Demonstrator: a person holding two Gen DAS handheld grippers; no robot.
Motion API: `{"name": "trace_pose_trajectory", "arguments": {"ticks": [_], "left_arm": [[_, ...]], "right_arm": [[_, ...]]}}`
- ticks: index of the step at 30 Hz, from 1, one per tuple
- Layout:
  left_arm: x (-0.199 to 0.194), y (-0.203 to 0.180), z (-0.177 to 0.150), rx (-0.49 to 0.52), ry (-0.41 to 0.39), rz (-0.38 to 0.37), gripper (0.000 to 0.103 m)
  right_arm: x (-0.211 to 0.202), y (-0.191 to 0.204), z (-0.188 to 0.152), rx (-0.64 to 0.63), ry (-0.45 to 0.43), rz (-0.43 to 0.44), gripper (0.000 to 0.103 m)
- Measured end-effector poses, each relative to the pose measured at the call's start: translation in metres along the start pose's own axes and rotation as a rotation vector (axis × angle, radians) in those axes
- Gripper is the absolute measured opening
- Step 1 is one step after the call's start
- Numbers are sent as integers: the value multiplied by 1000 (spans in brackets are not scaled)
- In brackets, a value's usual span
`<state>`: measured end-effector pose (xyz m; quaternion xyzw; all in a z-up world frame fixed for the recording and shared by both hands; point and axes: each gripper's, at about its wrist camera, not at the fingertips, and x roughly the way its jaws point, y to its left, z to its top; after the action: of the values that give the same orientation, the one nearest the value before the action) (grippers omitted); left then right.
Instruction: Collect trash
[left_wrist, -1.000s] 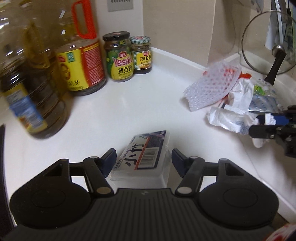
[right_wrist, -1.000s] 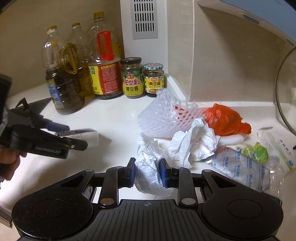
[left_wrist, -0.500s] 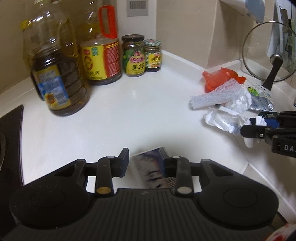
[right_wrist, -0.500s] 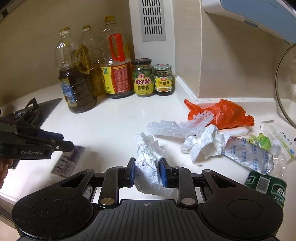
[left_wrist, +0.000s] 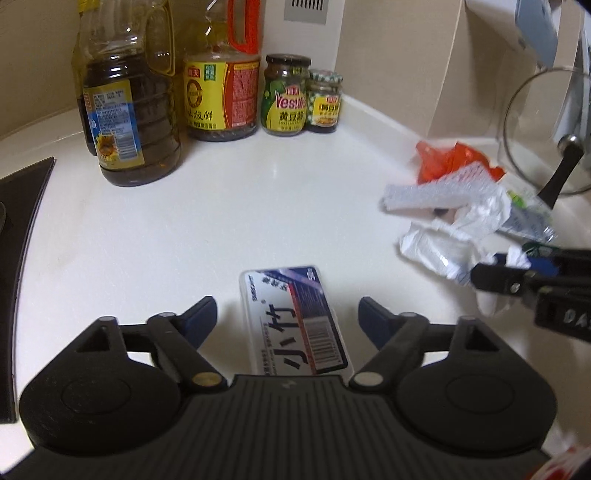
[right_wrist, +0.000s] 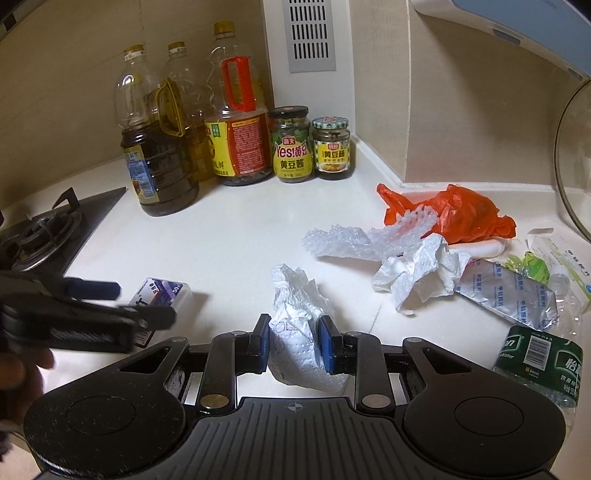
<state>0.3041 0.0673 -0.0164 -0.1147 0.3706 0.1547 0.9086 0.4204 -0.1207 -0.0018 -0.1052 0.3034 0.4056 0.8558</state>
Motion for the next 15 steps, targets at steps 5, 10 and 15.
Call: {"name": "trace_pose_trajectory", "arguments": {"ticks": [5,10,15], "left_arm": [[13,-6,-11,24,32,56,55],[1,-7,-15,46,18,72,54],[-19,-9,-20,58,13,70,54]], "right_arm": [[1,-3,-2,1,1,6,28],[-4,-5,-4,8,-3,9,27],[-14,-2,-8,11,-9,28,28]]}}
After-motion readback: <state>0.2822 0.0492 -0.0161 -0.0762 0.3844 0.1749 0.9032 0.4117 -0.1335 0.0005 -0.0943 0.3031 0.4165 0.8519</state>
